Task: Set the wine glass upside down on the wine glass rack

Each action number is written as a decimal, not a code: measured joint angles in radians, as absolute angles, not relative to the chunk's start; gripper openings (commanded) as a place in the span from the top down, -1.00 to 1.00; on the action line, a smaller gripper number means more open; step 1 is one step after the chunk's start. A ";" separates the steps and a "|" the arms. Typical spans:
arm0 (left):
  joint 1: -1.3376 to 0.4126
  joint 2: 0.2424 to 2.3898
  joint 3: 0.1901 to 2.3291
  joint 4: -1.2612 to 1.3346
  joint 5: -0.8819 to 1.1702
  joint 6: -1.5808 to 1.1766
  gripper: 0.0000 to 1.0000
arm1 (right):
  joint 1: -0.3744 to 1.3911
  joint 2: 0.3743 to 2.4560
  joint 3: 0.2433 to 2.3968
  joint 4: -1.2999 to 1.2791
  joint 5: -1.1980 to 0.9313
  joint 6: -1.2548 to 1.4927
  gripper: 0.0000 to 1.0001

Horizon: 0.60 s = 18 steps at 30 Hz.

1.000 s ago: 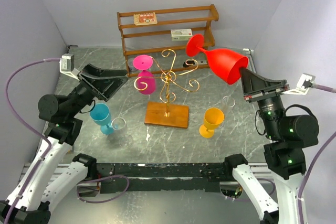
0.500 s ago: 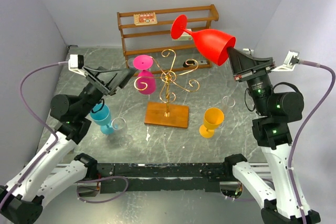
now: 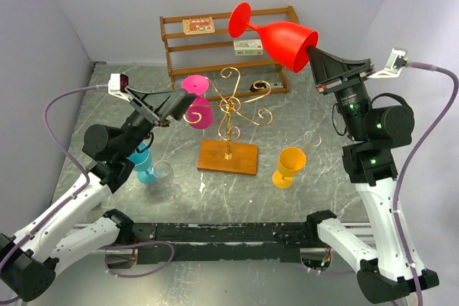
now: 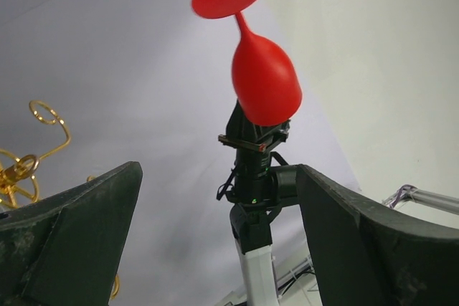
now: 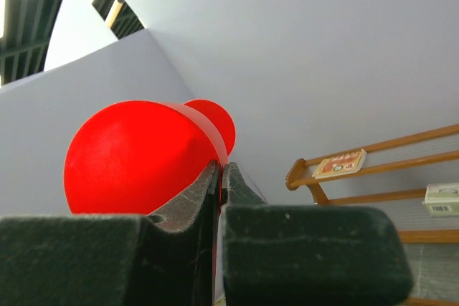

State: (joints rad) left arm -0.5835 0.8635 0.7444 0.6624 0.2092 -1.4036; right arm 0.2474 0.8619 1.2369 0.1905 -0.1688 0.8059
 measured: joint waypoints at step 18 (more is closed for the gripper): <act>-0.594 0.960 0.815 0.696 0.176 -1.464 -0.91 | 0.657 1.011 1.369 0.076 -0.001 0.478 1.00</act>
